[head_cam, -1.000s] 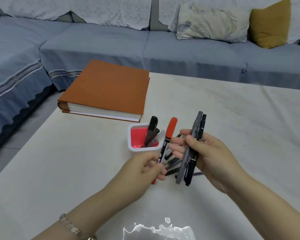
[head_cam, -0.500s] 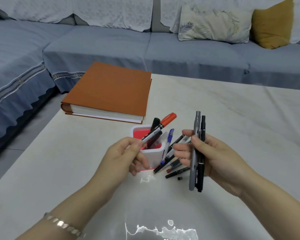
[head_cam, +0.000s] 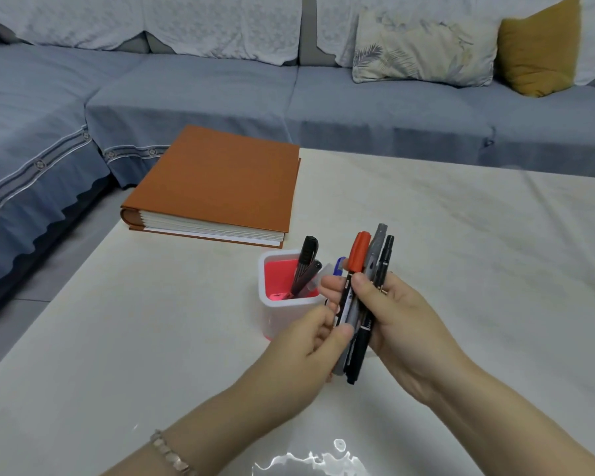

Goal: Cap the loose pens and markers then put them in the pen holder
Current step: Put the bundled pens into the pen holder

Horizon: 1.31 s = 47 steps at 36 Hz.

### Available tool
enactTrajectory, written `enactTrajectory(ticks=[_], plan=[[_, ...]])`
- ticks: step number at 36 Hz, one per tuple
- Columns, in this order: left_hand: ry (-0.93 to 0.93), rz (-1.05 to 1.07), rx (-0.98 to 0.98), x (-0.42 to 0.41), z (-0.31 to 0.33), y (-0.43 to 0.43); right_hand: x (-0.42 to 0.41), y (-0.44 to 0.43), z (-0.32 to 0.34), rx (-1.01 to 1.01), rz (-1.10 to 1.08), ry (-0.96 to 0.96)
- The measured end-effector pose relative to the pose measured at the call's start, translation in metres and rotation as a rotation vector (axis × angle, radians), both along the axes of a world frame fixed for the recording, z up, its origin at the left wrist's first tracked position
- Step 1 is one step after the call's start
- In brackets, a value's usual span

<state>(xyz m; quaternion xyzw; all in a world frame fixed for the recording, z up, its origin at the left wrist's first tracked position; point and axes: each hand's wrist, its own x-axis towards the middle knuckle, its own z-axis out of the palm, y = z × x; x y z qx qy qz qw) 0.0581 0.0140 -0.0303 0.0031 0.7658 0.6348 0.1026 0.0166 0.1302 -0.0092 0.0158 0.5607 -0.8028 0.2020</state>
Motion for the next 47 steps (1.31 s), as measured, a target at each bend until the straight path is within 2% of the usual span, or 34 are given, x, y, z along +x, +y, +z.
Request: enactTrajectory(ticks=[4,6,10,13,16,17,21,23,25,28,30,31,34,37,40,42,44,46,47], plan=[[0.031,-0.048,-0.047,-0.001,0.004,0.003,0.002,0.000,0.000,0.137,0.032,0.083],[0.024,-0.026,-0.040,-0.001,0.002,0.001,0.001,0.003,0.001,0.307,0.038,0.187],[-0.142,0.092,0.189,-0.001,0.003,-0.006,-0.009,0.025,0.000,0.886,-0.146,0.671],[-0.219,0.115,0.301,0.000,0.007,-0.012,-0.011,0.040,0.010,1.087,-0.215,0.986],[-0.284,0.105,0.386,0.002,0.013,-0.015,-0.008,0.043,0.014,1.274,-0.162,1.250],[-0.300,0.098,0.410,0.002,0.014,-0.016,-0.006,0.042,0.013,1.345,-0.128,1.288],[-0.288,0.109,0.414,0.001,0.017,-0.024,-0.004,0.039,0.009,1.563,0.084,1.212],[-0.275,0.145,0.390,0.000,0.016,-0.028,-0.003,0.039,0.009,1.620,0.330,1.180],[-0.262,0.182,0.376,-0.001,0.013,-0.032,-0.002,0.045,0.010,1.508,0.550,1.098],[-0.239,0.195,0.345,-0.003,0.006,-0.036,-0.006,0.055,0.006,1.335,0.656,1.028],[-0.241,0.181,0.331,-0.003,0.003,-0.035,-0.007,0.053,0.010,1.351,0.731,1.059],[-0.253,0.169,0.340,-0.002,0.003,-0.033,-0.009,0.053,0.012,1.372,0.742,1.135],[-0.286,0.114,0.368,-0.001,0.007,-0.026,-0.014,0.050,0.018,1.342,0.655,1.369],[-0.234,0.035,0.320,0.002,0.008,-0.018,-0.018,0.045,0.023,1.212,0.541,1.533],[-0.202,0.022,0.349,0.004,0.008,-0.013,-0.017,0.041,0.019,1.131,0.215,1.582],[-0.197,0.068,0.377,0.003,0.006,-0.013,-0.011,0.036,0.017,1.063,-0.062,1.402],[-0.178,0.084,0.368,0.003,0.005,-0.015,-0.005,0.032,0.019,0.871,-0.233,0.975],[-0.182,0.067,0.374,0.003,0.007,-0.016,-0.005,0.028,0.019,0.591,-0.154,0.491],[-0.199,0.047,0.382,0.004,0.008,-0.017,-0.006,0.028,0.018,0.479,-0.066,0.342]])
